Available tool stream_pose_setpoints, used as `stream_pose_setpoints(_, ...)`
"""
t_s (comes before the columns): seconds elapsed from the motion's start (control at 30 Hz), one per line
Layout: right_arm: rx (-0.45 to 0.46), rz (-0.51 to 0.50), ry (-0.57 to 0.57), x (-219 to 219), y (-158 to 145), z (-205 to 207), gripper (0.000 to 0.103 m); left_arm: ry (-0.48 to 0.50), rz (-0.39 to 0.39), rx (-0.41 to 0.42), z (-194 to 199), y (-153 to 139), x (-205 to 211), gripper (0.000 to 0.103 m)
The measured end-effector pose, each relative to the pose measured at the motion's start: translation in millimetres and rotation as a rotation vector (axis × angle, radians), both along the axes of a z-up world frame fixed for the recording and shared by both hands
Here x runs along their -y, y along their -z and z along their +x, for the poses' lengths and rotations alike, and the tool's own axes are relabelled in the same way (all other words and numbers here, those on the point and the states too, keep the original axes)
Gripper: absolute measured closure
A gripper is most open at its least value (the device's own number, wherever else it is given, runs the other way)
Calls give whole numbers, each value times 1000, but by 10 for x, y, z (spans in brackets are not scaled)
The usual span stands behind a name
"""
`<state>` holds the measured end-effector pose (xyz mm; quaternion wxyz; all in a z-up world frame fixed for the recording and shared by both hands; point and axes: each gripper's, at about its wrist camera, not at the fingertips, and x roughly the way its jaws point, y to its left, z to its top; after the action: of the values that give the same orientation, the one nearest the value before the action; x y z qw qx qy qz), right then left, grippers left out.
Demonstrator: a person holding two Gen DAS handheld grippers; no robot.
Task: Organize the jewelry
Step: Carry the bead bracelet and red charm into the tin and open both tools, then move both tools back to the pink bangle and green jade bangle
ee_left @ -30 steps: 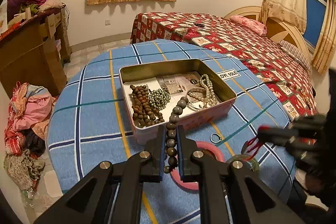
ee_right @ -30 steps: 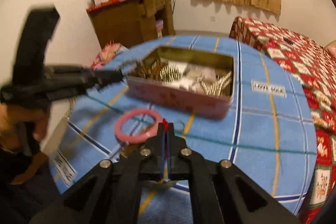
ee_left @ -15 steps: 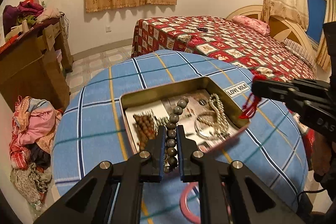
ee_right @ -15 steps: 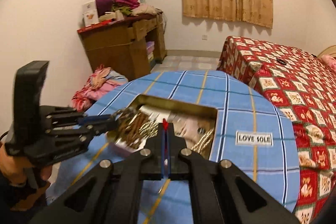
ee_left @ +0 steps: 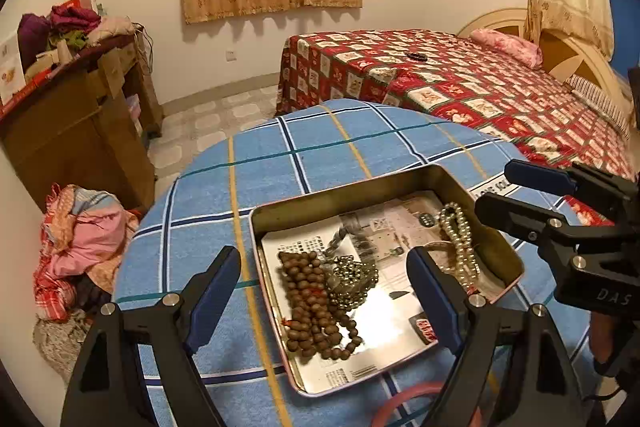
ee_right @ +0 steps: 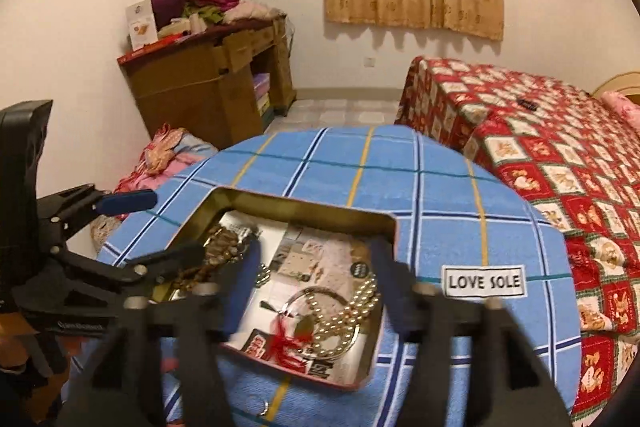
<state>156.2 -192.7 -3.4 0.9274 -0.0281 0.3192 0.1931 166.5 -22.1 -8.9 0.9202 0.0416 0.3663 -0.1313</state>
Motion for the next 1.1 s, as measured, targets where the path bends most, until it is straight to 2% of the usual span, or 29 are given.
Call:
stream_pose_setpoints(0.4,-42,24,25,108,72,-17,39,-5,33,-5,1,-7,39,18)
stream_pose_setpoints(0.5,-48,27,26,119,96,-25,34,-5,36,-6,-3,-3,45,18)
stream_pose_setpoints(0.63,-48,31,31,135,123,-59,32,-10,36,-13,-29,18,40,18)
stream_pose_setpoints(0.93,-73,46,43,172,200,-172,32,-28,9,-33,-226,123,-67,18)
stream_pose_setpoints(1.1,-100,48,53,187,285,-283,32,-51,33,-36,-407,223,-116,18)
